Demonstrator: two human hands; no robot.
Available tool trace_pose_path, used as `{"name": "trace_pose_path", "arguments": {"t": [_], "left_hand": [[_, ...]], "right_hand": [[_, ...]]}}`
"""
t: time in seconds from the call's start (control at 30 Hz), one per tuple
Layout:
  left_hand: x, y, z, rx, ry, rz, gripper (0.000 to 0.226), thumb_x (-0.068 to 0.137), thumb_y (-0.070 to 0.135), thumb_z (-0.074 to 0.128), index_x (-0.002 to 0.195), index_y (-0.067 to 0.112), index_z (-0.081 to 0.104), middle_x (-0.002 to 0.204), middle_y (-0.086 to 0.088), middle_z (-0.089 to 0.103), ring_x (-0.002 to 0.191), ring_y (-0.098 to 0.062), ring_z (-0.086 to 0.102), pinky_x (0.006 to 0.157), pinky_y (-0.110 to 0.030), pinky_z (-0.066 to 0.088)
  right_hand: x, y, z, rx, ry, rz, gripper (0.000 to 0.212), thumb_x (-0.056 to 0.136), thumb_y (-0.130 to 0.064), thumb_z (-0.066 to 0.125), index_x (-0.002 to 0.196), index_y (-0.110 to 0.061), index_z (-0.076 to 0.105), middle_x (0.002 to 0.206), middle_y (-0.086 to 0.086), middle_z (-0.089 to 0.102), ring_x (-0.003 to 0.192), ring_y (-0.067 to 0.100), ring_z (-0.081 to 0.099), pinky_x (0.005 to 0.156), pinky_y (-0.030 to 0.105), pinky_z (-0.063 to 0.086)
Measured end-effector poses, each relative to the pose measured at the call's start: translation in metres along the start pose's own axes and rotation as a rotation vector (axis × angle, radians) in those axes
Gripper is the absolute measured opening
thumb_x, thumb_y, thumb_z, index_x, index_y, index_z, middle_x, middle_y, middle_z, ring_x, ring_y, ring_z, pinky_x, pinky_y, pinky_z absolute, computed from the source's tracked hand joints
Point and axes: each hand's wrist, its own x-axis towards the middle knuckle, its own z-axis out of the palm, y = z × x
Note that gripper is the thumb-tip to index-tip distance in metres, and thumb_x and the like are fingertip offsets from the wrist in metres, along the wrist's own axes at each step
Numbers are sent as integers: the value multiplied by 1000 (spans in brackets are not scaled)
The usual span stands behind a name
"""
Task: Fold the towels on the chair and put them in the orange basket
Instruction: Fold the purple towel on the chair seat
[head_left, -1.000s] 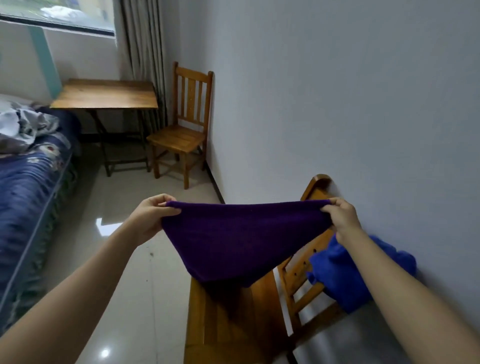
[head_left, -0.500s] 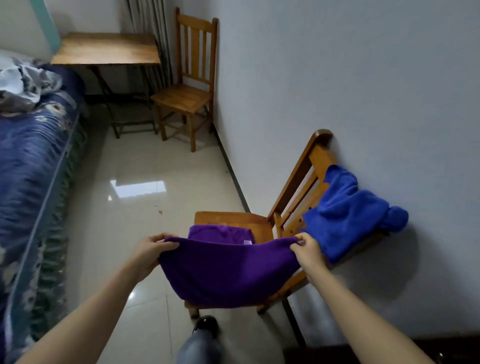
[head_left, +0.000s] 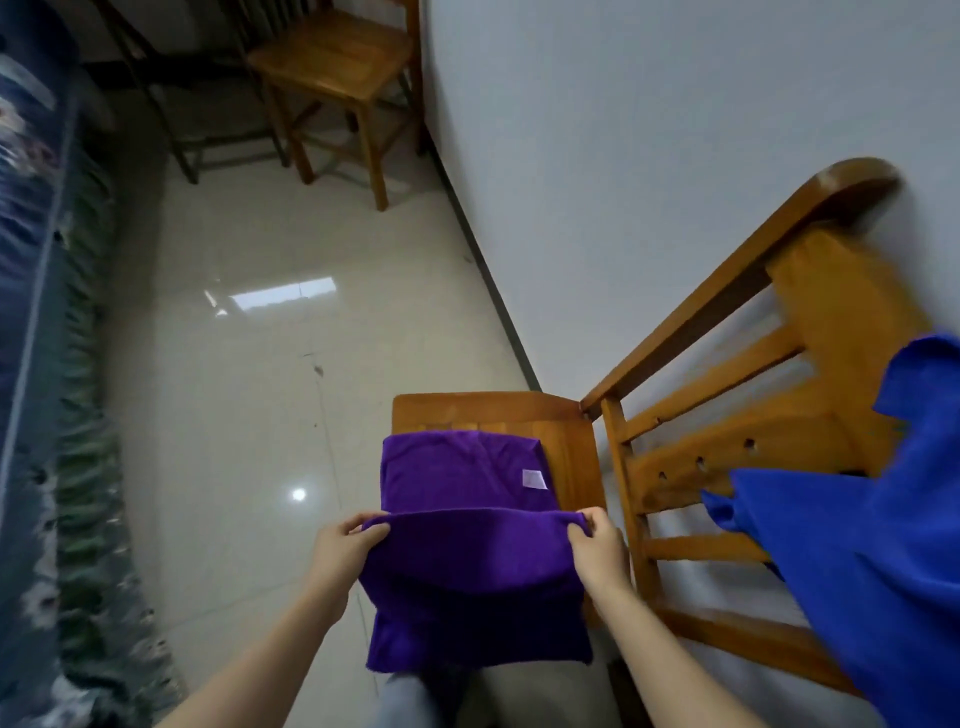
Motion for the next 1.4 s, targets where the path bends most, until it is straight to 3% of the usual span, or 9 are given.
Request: {"name": "trace_pose_path", "arguments": {"t": [0.3, 0.57, 0.63, 0.73, 0.83, 0.97, 1.13, 1.27, 1.4], "left_hand": [[102, -58, 21, 224, 96, -69, 17, 89, -3, 51, 85, 8, 63, 76, -14, 62, 65, -23, 55, 38, -15, 44], [202, -65, 35, 273, 213, -95, 55, 92, 20, 52, 142, 12, 32, 139, -14, 43, 123, -29, 46, 96, -35, 39], [225, -65, 34, 191, 174, -242, 57, 92, 37, 48, 141, 13, 33, 140, -12, 44, 125, -30, 44, 103, -42, 34], [241, -67, 34, 59, 108, -377, 38, 91, 42, 47, 113, 13, 57, 108, -8, 60, 99, -25, 55, 86, -40, 39], [244, -69, 40, 165, 247, -183, 15, 90, 21, 56, 94, 7, 61, 76, -7, 57, 71, -22, 52, 66, -31, 42], [238, -58, 46, 273, 349, -4, 8, 90, 18, 55, 86, 11, 57, 88, -15, 64, 73, -26, 55, 67, -34, 44], [231, -41, 52, 292, 319, 71, 36, 94, 25, 46, 128, 14, 47, 132, -12, 51, 120, -27, 47, 102, -45, 39], [206, -51, 56, 693, 342, 228, 44, 93, 34, 48, 130, 12, 47, 126, -11, 54, 118, -30, 46, 98, -48, 39], [192, -58, 73, 816, 145, 229, 38, 84, 41, 62, 112, 16, 59, 99, -4, 60, 92, -22, 58, 74, -34, 45]], "right_hand": [[78, 53, 79, -350, -51, 56, 25, 96, -13, 45, 120, -14, 52, 122, 6, 54, 110, 20, 54, 82, 24, 43], [169, 33, 105, -670, 159, -198, 55, 90, -27, 58, 139, -16, 35, 136, 12, 39, 121, 26, 42, 92, 33, 43], [185, 28, 102, -652, 155, -118, 56, 90, -26, 58, 139, -14, 34, 135, 13, 44, 121, 28, 46, 88, 36, 46], [204, 29, 94, -729, 95, -43, 27, 96, -24, 48, 118, -8, 52, 115, 12, 60, 103, 28, 59, 68, 30, 44], [225, 24, 79, -618, 153, -17, 25, 97, -20, 44, 111, -3, 57, 108, 15, 63, 98, 31, 60, 67, 28, 38], [251, 7, 59, -453, 270, 25, 29, 97, -19, 46, 119, -4, 57, 115, 17, 62, 104, 34, 59, 73, 30, 40], [238, -7, 62, -276, 323, -59, 51, 93, -15, 53, 140, -15, 34, 138, 11, 41, 118, 24, 49, 83, 30, 44], [197, 25, 78, -702, 72, -299, 47, 94, -21, 51, 139, -16, 39, 140, 8, 39, 123, 21, 42, 90, 29, 42], [179, 46, 81, -981, -96, -187, 52, 96, -38, 43, 143, -20, 31, 148, 8, 28, 135, 24, 29, 105, 35, 34]]}}
